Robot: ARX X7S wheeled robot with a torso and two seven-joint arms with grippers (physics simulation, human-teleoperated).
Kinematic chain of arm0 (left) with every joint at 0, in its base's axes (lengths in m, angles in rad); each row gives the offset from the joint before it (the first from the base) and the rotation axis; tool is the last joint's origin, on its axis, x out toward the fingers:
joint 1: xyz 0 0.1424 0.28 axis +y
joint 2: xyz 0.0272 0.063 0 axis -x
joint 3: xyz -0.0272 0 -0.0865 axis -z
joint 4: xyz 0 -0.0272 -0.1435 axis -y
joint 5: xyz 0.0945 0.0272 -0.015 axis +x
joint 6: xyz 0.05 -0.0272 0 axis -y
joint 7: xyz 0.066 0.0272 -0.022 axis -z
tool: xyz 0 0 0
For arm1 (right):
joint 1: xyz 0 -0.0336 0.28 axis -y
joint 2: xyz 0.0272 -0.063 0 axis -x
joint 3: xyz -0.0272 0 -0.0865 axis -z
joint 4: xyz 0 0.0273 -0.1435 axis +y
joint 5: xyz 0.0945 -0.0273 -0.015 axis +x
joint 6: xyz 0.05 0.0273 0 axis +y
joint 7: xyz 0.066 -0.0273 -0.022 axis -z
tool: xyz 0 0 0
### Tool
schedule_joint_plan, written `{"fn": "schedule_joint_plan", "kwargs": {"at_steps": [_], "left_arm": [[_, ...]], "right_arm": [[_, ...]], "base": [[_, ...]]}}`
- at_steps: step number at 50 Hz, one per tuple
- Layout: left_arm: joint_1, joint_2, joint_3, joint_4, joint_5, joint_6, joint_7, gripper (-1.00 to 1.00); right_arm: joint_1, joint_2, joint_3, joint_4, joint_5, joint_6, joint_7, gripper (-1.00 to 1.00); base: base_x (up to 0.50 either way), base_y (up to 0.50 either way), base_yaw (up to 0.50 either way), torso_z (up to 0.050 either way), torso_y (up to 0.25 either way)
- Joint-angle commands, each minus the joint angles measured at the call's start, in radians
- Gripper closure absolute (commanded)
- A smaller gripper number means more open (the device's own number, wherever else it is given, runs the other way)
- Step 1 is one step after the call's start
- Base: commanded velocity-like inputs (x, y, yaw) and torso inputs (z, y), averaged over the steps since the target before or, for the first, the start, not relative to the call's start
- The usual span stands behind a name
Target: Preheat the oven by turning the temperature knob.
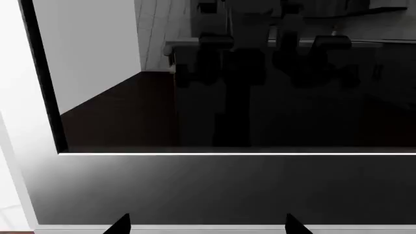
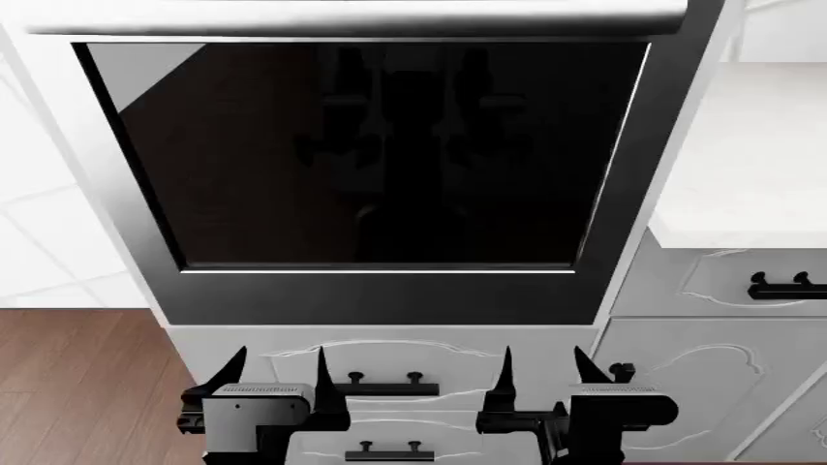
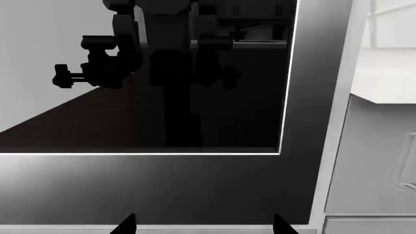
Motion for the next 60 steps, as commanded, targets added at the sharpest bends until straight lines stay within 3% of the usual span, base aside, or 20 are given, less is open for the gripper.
{"fn": "schedule_joint_plan", "kwargs": {"at_steps": [1,11,12,14,15,18,28,33,41,52,60], "left_arm": [[0.008,-0.017,0.019,0.007,-0.012,0.004,-0.019,-1.0],[0.016,-0.049,0.046,0.041,-0.047,0.029,-0.044,-1.0],[0.014,-0.051,0.046,0.061,-0.053,0.037,-0.046,-1.0],[-0.004,-0.06,0.042,0.136,-0.049,0.048,-0.059,-1.0],[-0.009,-0.063,0.033,0.216,-0.066,0.031,-0.062,-1.0],[-0.023,-0.094,0.028,0.486,-0.064,-0.003,-0.064,-1.0],[-0.209,-0.118,-0.006,0.878,-0.105,-0.242,-0.128,-1.0],[-0.299,-0.126,-0.033,0.94,-0.185,-0.351,-0.135,-1.0],[-0.293,-0.129,0.02,0.874,-0.113,-0.154,-0.13,-1.0],[-0.251,-0.155,0.016,0.949,-0.167,-0.137,-0.126,-1.0],[-0.254,-0.16,0.005,0.973,-0.177,-0.139,-0.149,-1.0]], "right_arm": [[0.001,0.018,-0.014,0.005,-0.002,-0.014,0.035,-1.0],[0.003,0.049,-0.066,0.026,-0.078,-0.101,0.14,-1.0],[0.001,0.065,-0.085,0.018,-0.154,-0.152,0.178,-1.0],[-0.016,0.06,-0.066,-0.124,-0.126,-0.097,0.178,-1.0],[-0.026,0.076,-0.08,-0.212,-0.233,-0.127,0.217,-1.0],[-0.046,0.082,-0.057,-0.529,-0.222,-0.037,0.18,-1.0],[0.077,0.095,-0.015,-0.914,-0.201,0.216,0.117,-1.0],[0.117,0.102,-0.015,-0.936,-0.2,0.261,0.113,-1.0],[0.195,0.105,-0.023,-0.985,-0.187,0.326,0.107,-1.0],[0.172,0.117,-0.035,-0.999,-0.176,0.314,0.121,-1.0],[0.157,0.129,-0.045,-1.022,-0.19,0.327,0.122,-1.0]], "base": [[0.0,0.0,0.0,0.0,0.0],[0.0,0.0,0.0,0.0,0.0],[0.0,0.0,0.0,0.0,0.0],[0.0,0.0,0.0,0.0,0.0],[0.0,0.0,0.0,0.0,0.0],[0.0,0.0,0.0,0.0,0.0],[0.0,0.0,0.0,0.0,0.0],[0.0,0.0,0.0,0.0,0.0],[0.0,0.0,0.0,0.0,0.0],[0.0,-0.02,0.0,0.0,0.0],[0.0,-0.5,0.0,0.0,0.0]]}}
